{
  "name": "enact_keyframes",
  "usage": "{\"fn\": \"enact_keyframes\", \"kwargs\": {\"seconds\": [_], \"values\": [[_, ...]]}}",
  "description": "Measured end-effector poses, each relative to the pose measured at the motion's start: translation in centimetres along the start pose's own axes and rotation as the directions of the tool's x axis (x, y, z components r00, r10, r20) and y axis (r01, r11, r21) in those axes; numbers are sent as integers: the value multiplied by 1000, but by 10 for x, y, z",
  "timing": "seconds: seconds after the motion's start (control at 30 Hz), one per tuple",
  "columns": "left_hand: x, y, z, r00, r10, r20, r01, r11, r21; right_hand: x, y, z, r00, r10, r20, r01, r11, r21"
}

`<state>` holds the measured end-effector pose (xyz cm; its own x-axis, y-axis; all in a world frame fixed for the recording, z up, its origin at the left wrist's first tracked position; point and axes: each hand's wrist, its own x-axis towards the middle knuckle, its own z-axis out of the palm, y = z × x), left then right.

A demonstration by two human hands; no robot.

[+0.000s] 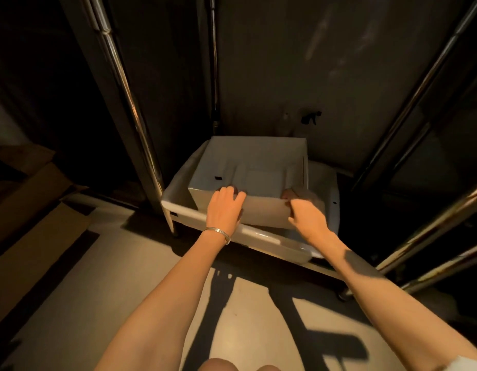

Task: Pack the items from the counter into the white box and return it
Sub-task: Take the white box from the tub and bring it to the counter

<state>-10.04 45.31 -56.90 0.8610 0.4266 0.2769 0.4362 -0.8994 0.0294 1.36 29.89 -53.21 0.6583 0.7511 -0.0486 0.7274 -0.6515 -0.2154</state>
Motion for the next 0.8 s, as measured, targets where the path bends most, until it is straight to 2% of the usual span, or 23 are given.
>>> {"fn": "enact_keyframes", "kwargs": {"seconds": [0.1,0.2,0.3,0.5,0.6,0.8], "values": [[-4,9,-43,997,28,-74,-32,998,-53,-31,-9,-29,959,-112,-262,101,993,-54],[-12,15,-93,996,76,-41,-77,996,-48,-52,-15,-64,934,-129,-333,138,990,2],[-32,18,-143,998,54,35,-52,997,-52,-76,-31,-105,949,-160,-270,158,987,-26],[-81,29,-269,949,-29,314,65,993,-104,-130,-71,-196,979,-205,-7,206,978,42],[-97,29,-331,946,-72,316,117,986,-123,-152,-96,-243,974,-223,37,219,971,91],[-111,22,-449,941,-87,328,139,980,-140,-190,-150,-341,971,-230,64,226,972,70]]}}
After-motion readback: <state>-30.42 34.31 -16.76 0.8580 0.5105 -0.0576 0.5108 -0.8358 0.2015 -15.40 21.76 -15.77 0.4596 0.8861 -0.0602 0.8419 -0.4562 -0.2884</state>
